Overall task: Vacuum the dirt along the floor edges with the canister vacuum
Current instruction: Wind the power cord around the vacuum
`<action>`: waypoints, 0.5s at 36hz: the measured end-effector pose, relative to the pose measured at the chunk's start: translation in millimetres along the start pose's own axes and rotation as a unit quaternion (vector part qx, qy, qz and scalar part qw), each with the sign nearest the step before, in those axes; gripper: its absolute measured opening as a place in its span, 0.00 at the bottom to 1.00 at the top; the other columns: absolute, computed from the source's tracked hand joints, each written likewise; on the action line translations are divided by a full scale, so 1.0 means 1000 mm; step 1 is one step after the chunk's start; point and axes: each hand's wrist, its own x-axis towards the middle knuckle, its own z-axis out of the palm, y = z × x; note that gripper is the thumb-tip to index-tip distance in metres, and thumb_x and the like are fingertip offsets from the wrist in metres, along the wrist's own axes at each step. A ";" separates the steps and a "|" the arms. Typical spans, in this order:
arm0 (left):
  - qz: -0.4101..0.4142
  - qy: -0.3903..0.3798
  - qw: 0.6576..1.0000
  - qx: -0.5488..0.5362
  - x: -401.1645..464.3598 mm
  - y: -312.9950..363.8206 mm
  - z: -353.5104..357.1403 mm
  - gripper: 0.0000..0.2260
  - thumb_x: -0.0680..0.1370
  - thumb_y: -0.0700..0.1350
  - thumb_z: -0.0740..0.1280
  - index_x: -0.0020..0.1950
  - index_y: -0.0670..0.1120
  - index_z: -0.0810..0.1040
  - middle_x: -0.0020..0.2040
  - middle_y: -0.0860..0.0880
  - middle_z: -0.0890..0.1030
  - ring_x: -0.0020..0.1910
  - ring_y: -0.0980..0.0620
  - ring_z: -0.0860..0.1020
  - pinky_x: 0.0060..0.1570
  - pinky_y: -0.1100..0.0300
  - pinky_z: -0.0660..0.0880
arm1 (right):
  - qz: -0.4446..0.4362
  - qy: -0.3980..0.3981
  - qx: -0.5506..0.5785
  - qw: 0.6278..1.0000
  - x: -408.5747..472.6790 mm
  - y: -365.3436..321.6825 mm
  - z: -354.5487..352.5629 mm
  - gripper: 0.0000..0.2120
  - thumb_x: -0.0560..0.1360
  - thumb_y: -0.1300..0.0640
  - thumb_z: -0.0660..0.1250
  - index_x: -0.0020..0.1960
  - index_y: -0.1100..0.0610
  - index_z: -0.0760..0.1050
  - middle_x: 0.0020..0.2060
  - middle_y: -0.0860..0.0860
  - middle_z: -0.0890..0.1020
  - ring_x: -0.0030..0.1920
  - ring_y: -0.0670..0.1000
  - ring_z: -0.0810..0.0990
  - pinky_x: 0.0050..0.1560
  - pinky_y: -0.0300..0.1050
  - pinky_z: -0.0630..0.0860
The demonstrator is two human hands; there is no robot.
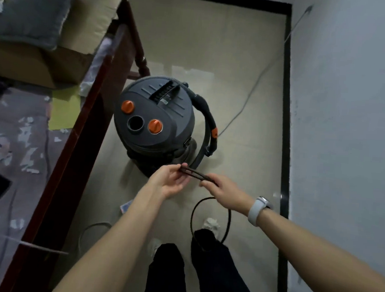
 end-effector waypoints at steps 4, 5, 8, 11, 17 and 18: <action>0.030 -0.008 0.983 0.179 0.004 0.000 0.043 0.08 0.82 0.41 0.58 0.56 0.41 0.75 0.53 0.45 0.79 0.56 0.46 0.75 0.60 0.53 0.69 | 0.006 0.060 -0.056 0.997 0.005 0.019 -0.069 0.14 0.82 0.58 0.58 0.53 0.64 0.80 0.33 0.45 0.73 0.34 0.44 0.70 0.36 0.35 0.65; 0.051 -0.006 0.975 0.217 0.005 0.002 0.054 0.09 0.82 0.41 0.59 0.60 0.42 0.74 0.53 0.46 0.79 0.54 0.46 0.76 0.58 0.53 0.71 | 0.020 0.066 -0.070 0.995 0.007 0.025 -0.084 0.14 0.82 0.58 0.58 0.53 0.63 0.80 0.32 0.44 0.72 0.33 0.43 0.70 0.35 0.35 0.65; 0.149 0.016 0.919 0.363 0.014 0.008 0.080 0.11 0.80 0.39 0.61 0.62 0.43 0.73 0.45 0.47 0.78 0.43 0.51 0.76 0.46 0.57 0.73 | 0.044 0.066 -0.112 0.990 0.013 0.040 -0.125 0.12 0.81 0.56 0.60 0.43 0.55 0.80 0.31 0.48 0.73 0.37 0.51 0.72 0.36 0.44 0.63; 0.217 0.011 0.843 0.493 0.026 0.014 0.095 0.15 0.80 0.39 0.62 0.66 0.43 0.72 0.51 0.48 0.78 0.45 0.52 0.75 0.43 0.59 0.72 | 0.057 0.076 -0.143 0.985 0.018 0.046 -0.164 0.13 0.80 0.54 0.62 0.37 0.51 0.76 0.28 0.47 0.71 0.36 0.53 0.71 0.32 0.42 0.62; 0.289 -0.075 0.708 0.640 0.044 0.027 0.133 0.17 0.80 0.43 0.63 0.69 0.49 0.67 0.60 0.52 0.73 0.58 0.55 0.72 0.61 0.56 0.68 | 0.062 0.075 -0.298 0.950 0.036 0.023 -0.233 0.13 0.80 0.49 0.62 0.52 0.55 0.81 0.38 0.50 0.80 0.45 0.54 0.77 0.38 0.43 0.66; 0.289 -0.095 0.693 0.654 0.047 0.030 0.143 0.15 0.81 0.43 0.62 0.67 0.49 0.67 0.57 0.52 0.73 0.55 0.55 0.72 0.59 0.58 0.68 | 0.055 0.079 -0.320 0.942 0.043 0.017 -0.242 0.13 0.80 0.49 0.61 0.53 0.55 0.81 0.43 0.52 0.82 0.48 0.55 0.78 0.40 0.43 0.67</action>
